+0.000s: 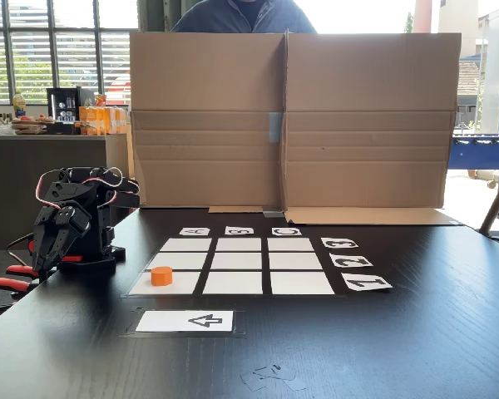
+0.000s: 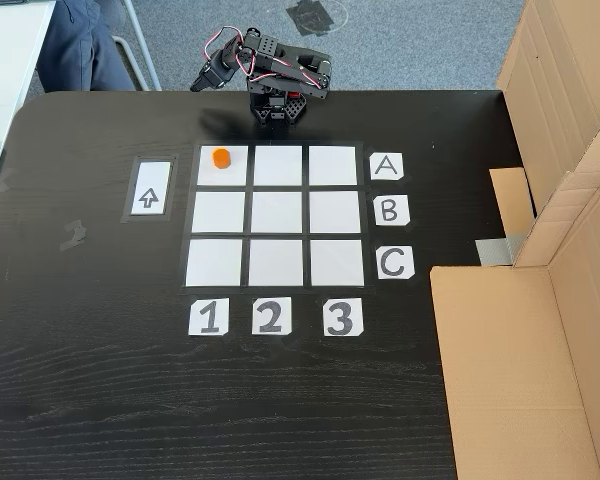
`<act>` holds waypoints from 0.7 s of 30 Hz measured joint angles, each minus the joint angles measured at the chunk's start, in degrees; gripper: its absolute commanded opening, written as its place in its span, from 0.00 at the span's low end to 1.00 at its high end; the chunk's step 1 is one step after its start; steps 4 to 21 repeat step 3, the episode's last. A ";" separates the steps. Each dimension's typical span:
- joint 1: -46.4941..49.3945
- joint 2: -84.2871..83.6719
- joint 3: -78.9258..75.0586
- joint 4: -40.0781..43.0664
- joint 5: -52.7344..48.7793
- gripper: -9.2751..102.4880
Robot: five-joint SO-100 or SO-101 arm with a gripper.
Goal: Pick up the round, orange token and place it in the grid on square A1.
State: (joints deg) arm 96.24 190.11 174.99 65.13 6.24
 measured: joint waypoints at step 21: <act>0.35 0.00 0.00 0.00 0.00 0.13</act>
